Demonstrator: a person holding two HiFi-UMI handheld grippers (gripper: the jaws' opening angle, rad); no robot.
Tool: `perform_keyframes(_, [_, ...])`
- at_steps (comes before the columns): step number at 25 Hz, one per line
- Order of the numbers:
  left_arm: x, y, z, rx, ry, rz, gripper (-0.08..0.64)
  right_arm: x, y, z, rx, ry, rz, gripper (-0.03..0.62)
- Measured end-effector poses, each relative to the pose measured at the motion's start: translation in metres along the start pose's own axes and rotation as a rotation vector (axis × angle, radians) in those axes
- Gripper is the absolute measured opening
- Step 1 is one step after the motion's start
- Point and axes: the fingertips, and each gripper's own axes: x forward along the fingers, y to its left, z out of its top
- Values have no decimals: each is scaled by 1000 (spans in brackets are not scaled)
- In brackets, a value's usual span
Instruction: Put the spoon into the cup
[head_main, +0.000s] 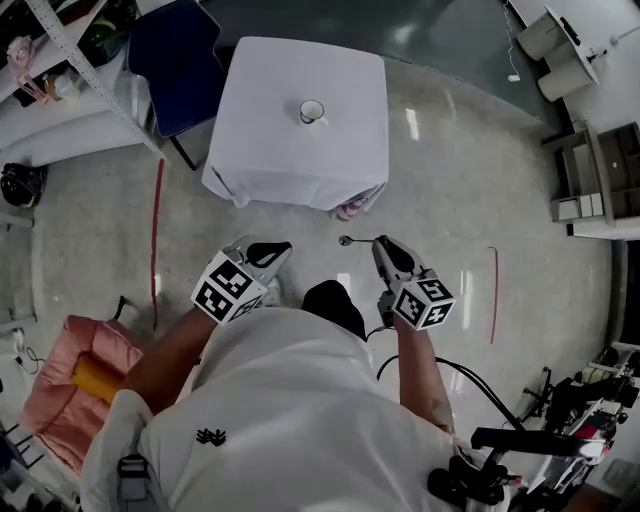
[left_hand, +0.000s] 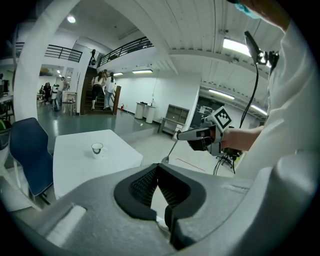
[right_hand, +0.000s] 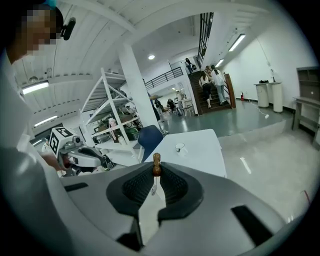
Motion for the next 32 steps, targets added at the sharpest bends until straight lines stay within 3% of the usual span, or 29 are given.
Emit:
perform_keyframes(8, [40, 93, 34, -99, -18, 154, 9, 118, -76, 79, -44, 16, 101, 44])
perform_keyframes(17, [92, 173, 105, -201, -37, 352, 9, 260, -166, 159, -85, 94, 244, 44])
perform_keyframes(25, [118, 217, 127, -285, -36, 503, 9, 365, -206, 178, -124, 168, 332, 44])
perform_keyframes(32, [125, 239, 130, -368, -31, 621, 10, 444, -218, 158, -155, 268, 395, 44])
